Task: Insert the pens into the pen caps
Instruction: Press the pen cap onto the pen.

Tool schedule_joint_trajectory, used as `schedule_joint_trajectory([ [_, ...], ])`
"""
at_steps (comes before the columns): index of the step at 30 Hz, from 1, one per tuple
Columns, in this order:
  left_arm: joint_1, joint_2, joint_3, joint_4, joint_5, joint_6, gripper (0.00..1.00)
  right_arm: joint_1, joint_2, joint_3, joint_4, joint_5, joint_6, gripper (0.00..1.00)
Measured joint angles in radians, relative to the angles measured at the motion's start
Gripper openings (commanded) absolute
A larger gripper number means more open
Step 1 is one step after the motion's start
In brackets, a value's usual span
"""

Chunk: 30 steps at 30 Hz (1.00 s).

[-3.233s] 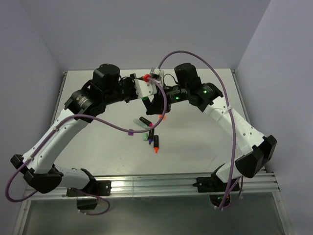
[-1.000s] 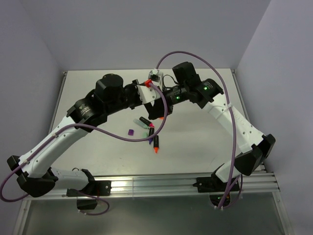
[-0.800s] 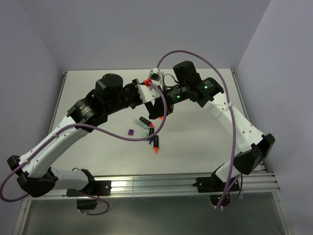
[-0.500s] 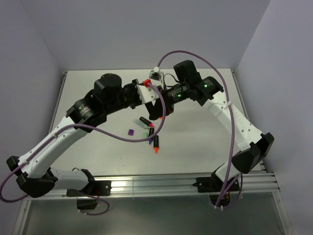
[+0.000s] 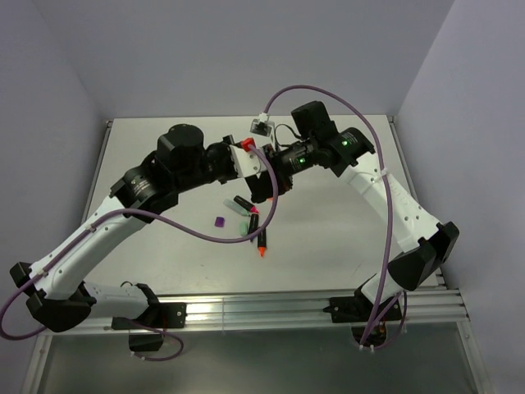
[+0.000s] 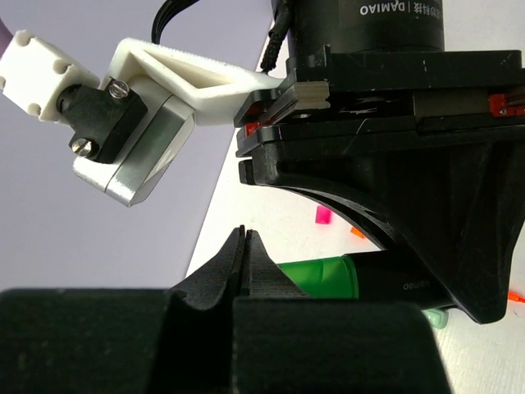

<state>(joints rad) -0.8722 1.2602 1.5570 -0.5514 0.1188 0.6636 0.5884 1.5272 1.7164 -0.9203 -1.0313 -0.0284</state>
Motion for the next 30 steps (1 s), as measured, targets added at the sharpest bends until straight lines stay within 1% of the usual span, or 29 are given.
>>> schedule_joint_trajectory([
  [4, -0.012, 0.000, -0.013, -0.002, -0.002, 0.010, 0.00, 0.000, 0.001, 0.000, -0.038, 0.008, -0.025, 0.00],
  [11, -0.049, 0.003, -0.038, -0.002, -0.053, 0.016, 0.00, 0.000, 0.007, 0.003, -0.108, 0.043, -0.056, 0.00],
  [22, -0.058, 0.019, -0.046, 0.007, -0.085, 0.002, 0.00, 0.000, 0.020, 0.040, -0.175, 0.112, -0.074, 0.00],
  [30, -0.058, 0.019, -0.036, 0.032, -0.085, -0.006, 0.00, 0.000, 0.024, 0.081, -0.193, 0.126, -0.063, 0.00],
])
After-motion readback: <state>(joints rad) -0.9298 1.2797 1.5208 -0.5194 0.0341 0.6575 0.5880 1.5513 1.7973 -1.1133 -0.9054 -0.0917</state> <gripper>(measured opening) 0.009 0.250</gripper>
